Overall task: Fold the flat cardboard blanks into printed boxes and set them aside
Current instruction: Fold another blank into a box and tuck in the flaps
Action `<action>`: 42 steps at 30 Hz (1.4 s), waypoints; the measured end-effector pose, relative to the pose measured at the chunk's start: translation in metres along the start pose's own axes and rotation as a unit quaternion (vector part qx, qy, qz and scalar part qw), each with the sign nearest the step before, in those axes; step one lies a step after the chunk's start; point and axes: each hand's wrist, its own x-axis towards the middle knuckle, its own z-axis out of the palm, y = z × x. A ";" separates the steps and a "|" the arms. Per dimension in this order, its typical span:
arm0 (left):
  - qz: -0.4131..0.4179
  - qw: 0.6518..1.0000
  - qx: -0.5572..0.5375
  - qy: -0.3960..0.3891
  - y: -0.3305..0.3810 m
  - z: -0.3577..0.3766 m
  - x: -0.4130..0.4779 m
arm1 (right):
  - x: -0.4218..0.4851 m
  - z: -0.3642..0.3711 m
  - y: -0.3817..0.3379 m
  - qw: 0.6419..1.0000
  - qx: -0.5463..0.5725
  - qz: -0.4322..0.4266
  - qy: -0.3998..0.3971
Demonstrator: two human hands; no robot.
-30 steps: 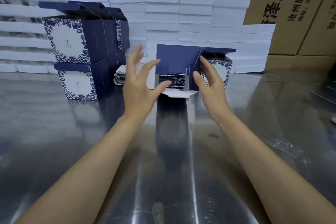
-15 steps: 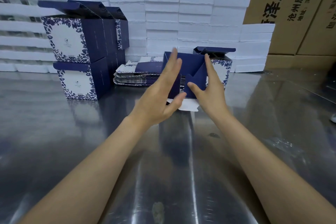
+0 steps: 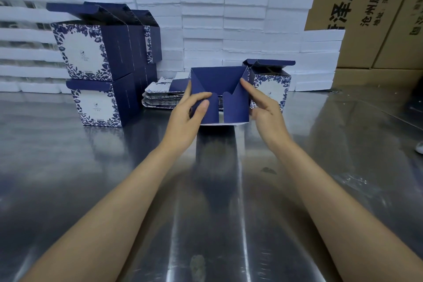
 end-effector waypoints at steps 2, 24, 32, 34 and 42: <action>-0.018 0.999 -0.046 -0.022 0.002 -0.002 -0.003 | 0.001 -0.001 0.000 1.000 0.024 -0.002 -0.019; 0.047 0.991 -0.121 -0.009 -0.019 0.006 0.000 | -0.005 0.003 0.006 0.998 -0.016 -0.047 0.037; -0.073 0.987 -0.146 0.009 -0.011 0.019 0.003 | -0.003 0.011 0.008 1.000 -0.011 -0.017 0.023; -0.074 0.986 -0.152 0.013 -0.011 0.019 0.003 | -0.001 0.012 0.010 1.000 -0.001 -0.012 0.025; -0.065 0.989 -0.132 0.036 -0.008 0.019 0.001 | -0.001 0.015 0.015 0.999 -0.004 -0.010 0.037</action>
